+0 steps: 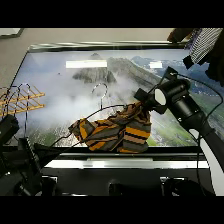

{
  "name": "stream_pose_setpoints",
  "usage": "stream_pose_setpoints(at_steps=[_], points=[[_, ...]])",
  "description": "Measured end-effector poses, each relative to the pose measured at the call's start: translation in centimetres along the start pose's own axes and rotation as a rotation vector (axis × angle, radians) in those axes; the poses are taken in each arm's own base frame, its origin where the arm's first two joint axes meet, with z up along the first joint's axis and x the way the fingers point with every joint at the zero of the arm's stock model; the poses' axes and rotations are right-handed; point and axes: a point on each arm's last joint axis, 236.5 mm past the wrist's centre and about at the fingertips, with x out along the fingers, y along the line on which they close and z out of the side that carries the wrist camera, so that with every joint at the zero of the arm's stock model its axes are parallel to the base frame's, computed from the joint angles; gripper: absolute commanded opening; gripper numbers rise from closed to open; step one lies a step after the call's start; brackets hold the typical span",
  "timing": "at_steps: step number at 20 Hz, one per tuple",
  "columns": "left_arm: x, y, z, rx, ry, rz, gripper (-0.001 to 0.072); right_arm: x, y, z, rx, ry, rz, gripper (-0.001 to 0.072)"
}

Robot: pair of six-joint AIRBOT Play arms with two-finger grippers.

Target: Fold the clothes and pants, and hang the long-sleeved shirts on hangers.

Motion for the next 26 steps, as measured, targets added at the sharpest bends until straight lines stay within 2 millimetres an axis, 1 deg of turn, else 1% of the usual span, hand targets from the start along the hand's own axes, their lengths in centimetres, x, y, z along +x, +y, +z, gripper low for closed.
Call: stream_pose_setpoints(at_steps=[4,8,15,17,19,22,24,26], points=[[0.3,0.3,-0.6,0.000,0.030,0.007,0.0019,0.2,0.4,-0.4,0.015,0.017,0.016,0.0033],[1.0,1.1,-0.8,0.011,0.065,0.028,0.0019,0.1,0.9,-0.9,0.009,0.038,0.037,0.0033],[3.4,2.5,0.3,0.053,0.087,0.041,0.0019,-0.2,1.8,-1.3,-0.009,0.057,0.077,0.0033],[3.8,2.8,0.7,0.069,0.084,0.042,0.0020,-0.7,2.2,-1.1,-0.018,0.050,0.092,0.0032],[4.0,2.9,1.0,0.082,0.076,0.045,0.0020,-1.8,3.2,-0.2,-0.031,0.026,0.127,0.0032],[4.4,3.3,2.1,0.111,0.039,0.055,0.0020,-4.1,4.7,1.0,-0.058,0.001,0.176,0.0033],[4.9,3.6,2.7,0.127,0.028,0.057,0.0020,-6.0,5.2,1.2,-0.097,0.006,0.192,0.0033],[5.7,3.4,3.1,0.147,0.026,0.035,0.0020,-7.8,5.2,1.3,-0.141,0.010,0.193,0.0033]])
